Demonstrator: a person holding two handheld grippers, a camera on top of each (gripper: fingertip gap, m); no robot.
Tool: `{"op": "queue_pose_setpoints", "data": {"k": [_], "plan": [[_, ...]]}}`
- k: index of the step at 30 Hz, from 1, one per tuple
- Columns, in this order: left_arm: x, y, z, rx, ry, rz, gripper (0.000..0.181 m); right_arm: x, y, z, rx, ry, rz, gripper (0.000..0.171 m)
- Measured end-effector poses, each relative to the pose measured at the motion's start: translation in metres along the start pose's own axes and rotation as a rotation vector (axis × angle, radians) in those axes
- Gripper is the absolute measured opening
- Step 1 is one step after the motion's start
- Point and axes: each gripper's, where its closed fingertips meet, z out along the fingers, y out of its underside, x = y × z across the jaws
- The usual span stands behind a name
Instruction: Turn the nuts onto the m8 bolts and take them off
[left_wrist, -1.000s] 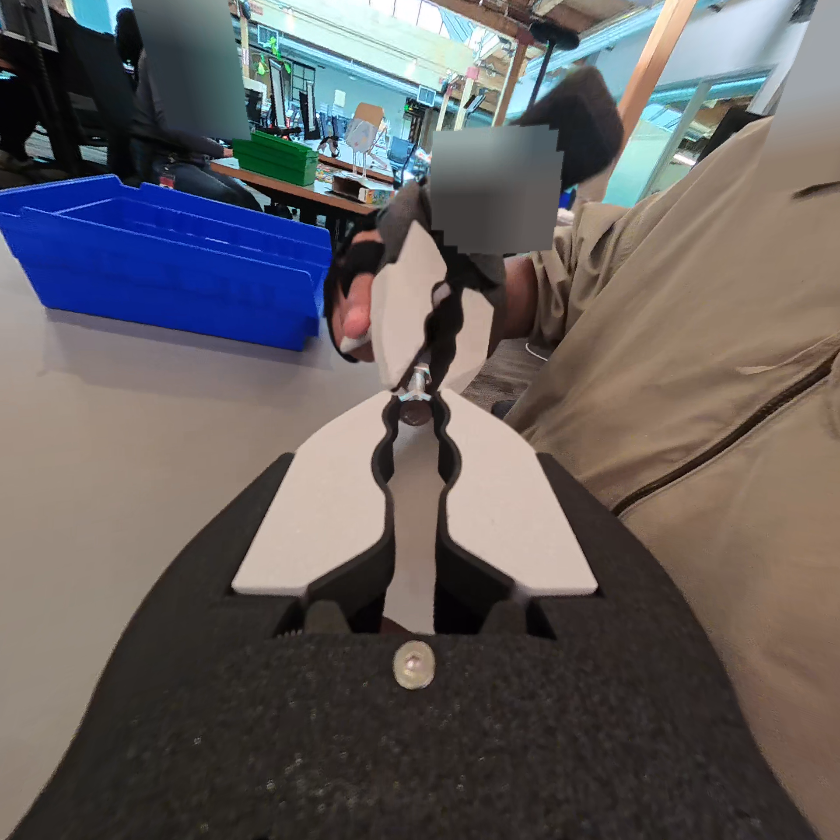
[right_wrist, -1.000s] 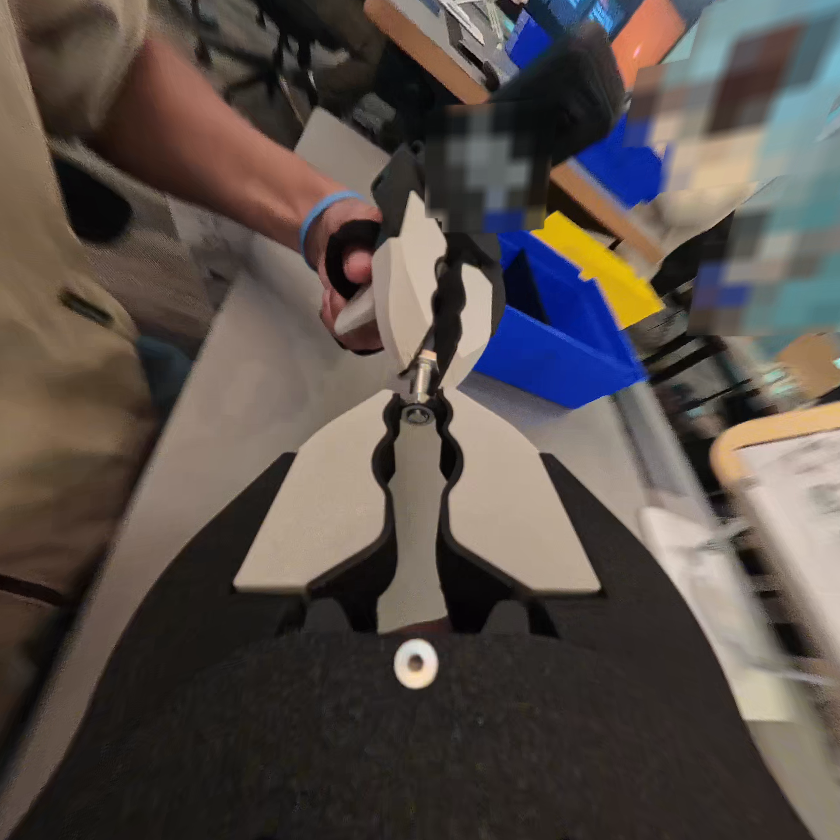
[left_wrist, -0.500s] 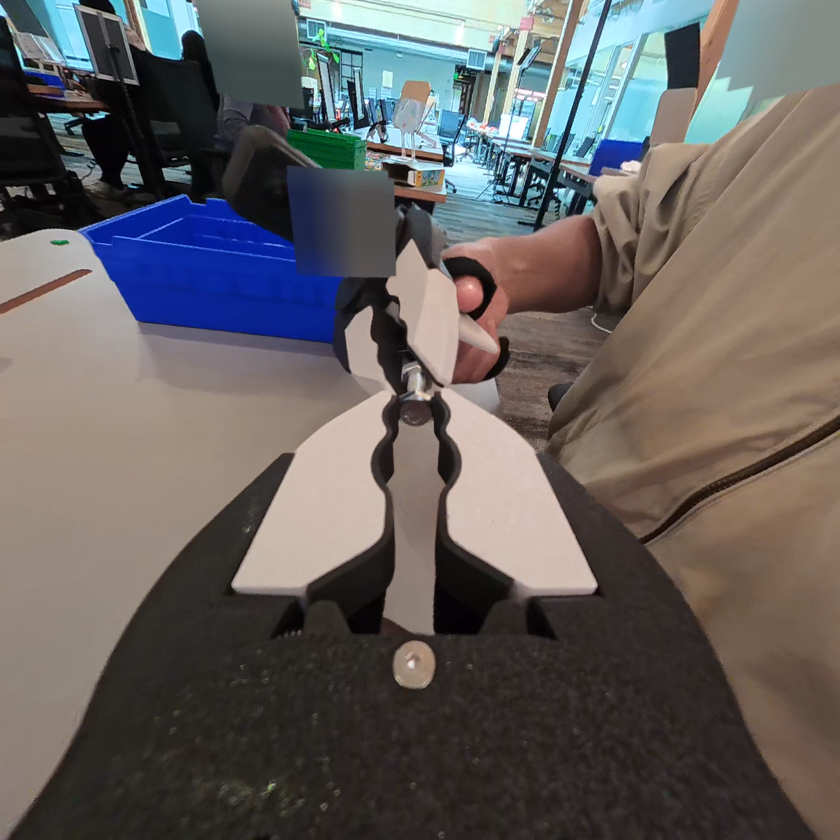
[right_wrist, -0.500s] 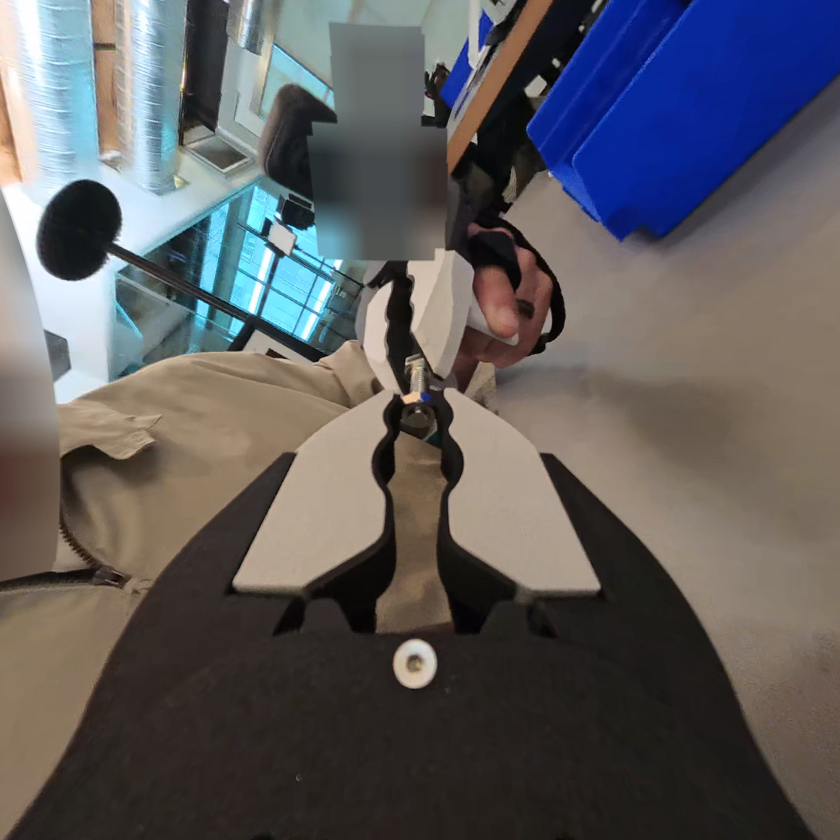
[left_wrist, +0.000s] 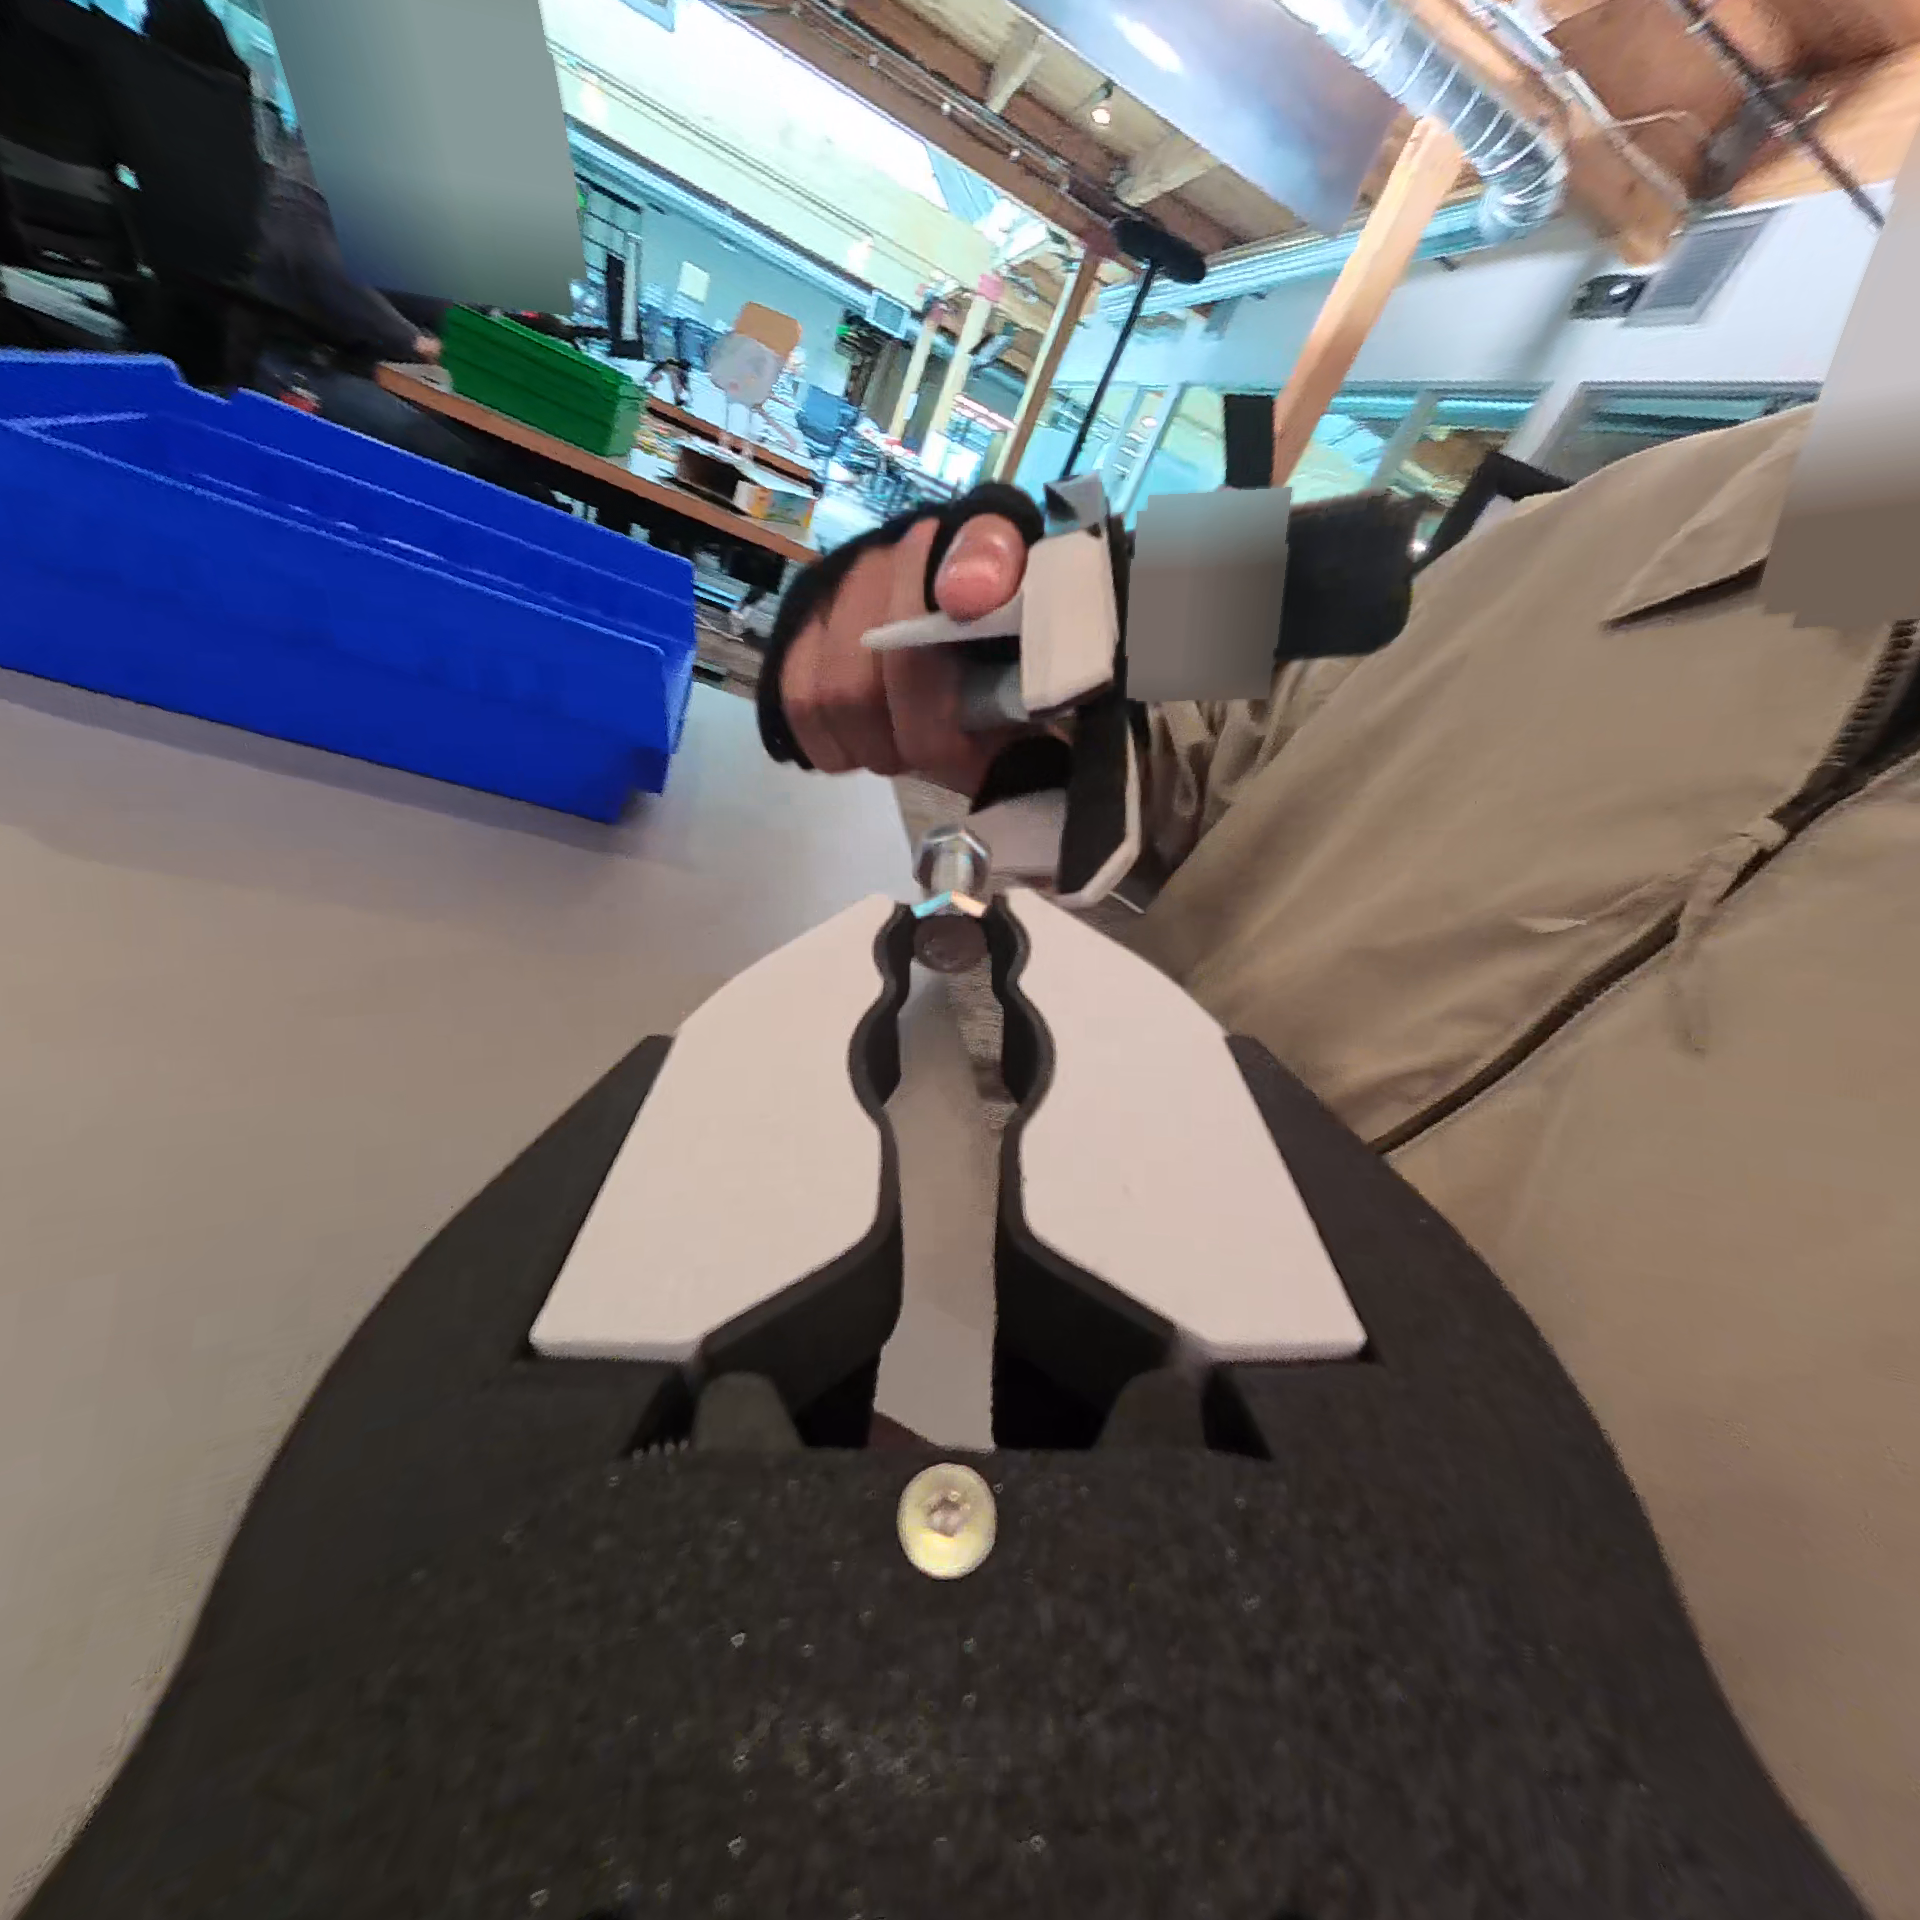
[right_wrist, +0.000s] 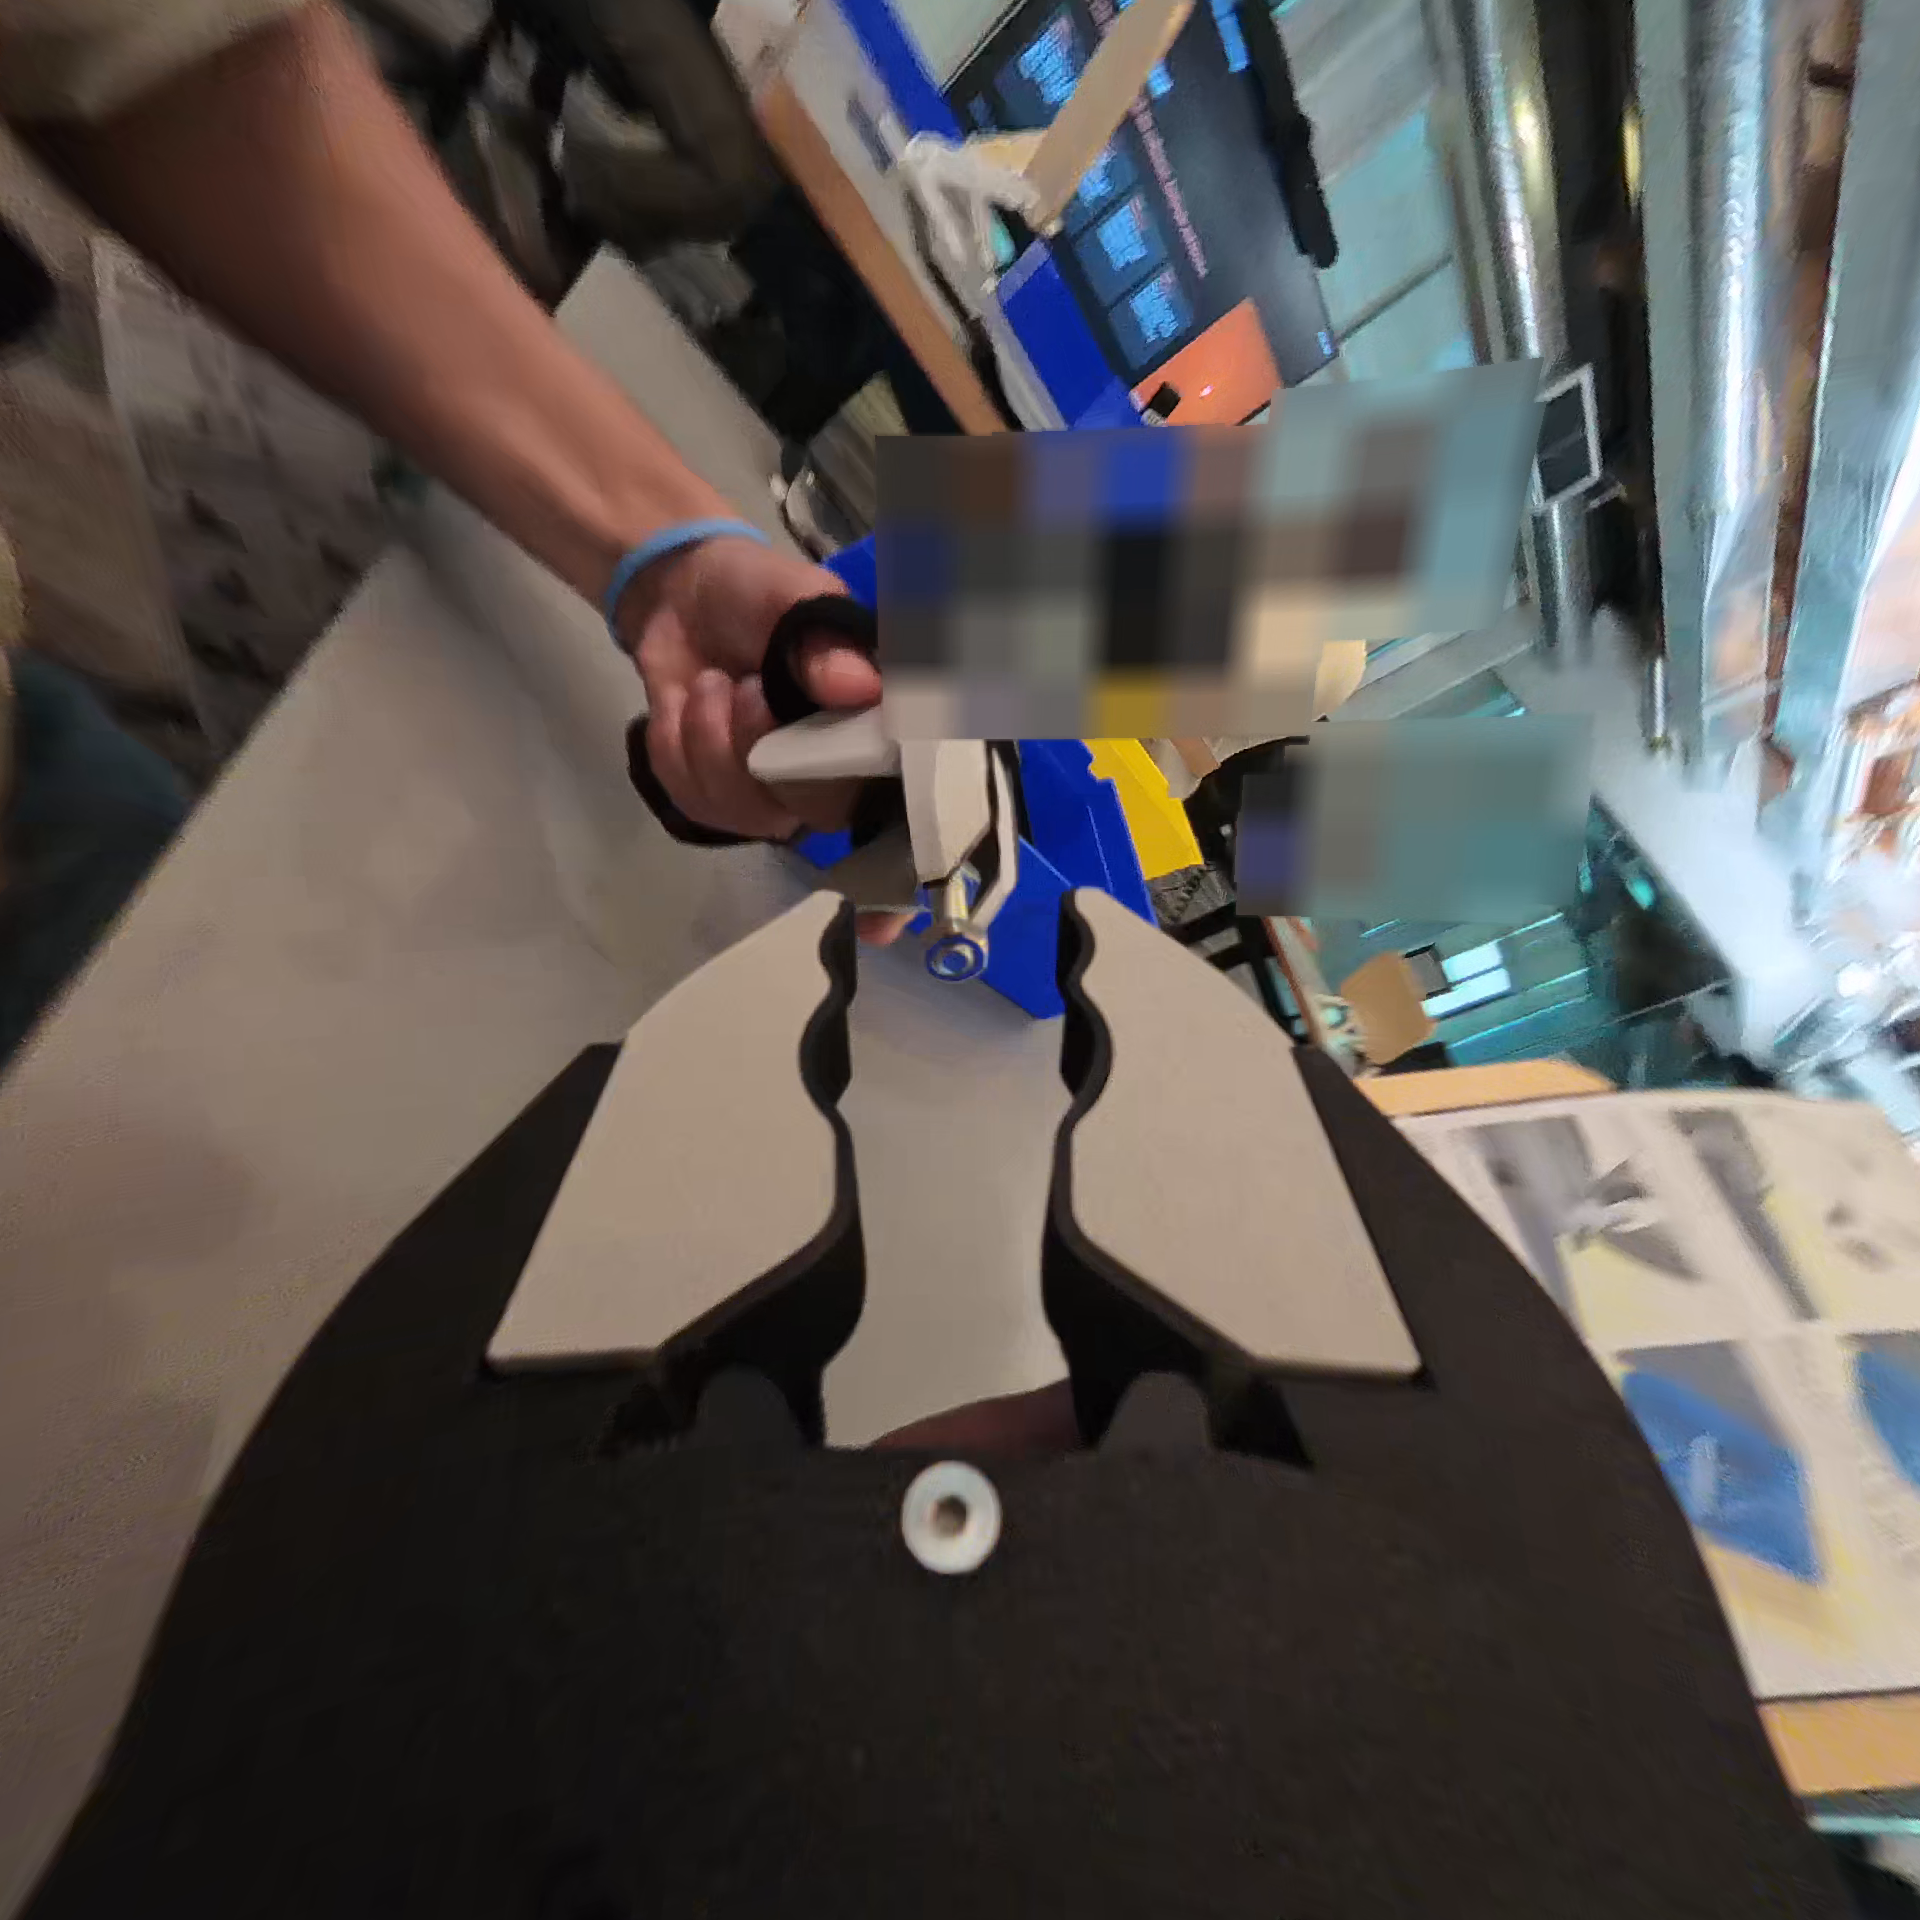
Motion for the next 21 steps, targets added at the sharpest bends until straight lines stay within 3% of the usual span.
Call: {"op": "queue_pose_setpoints", "data": {"k": [7,9,13,17,18,21], "plan": [[0.012,-0.003,0.005,0.033,0.104,-0.059,0.014,-0.007,0.008,0.017,-0.070,-0.033,-0.266,0.035],[0.007,0.005,0.008,-0.020,0.068,-0.038,0.014,-0.002,-0.001,0.016,-0.026,-0.017,-0.221,0.000],[0.008,0.009,0.013,-0.052,0.032,0.018,0.014,0.004,0.006,0.022,-0.032,-0.076,0.087,0.000],[0.009,0.004,0.010,-0.024,0.033,0.017,0.014,0.001,-0.003,0.013,0.043,-0.086,0.081,0.000],[0.008,0.003,0.007,-0.012,0.031,0.012,0.014,0.002,-0.005,0.010,0.052,-0.081,0.072,0.007],[0.009,-0.006,0.000,0.037,0.053,-0.019,0.014,-0.001,0.010,0.011,-0.036,-0.114,0.107,0.053]]}}
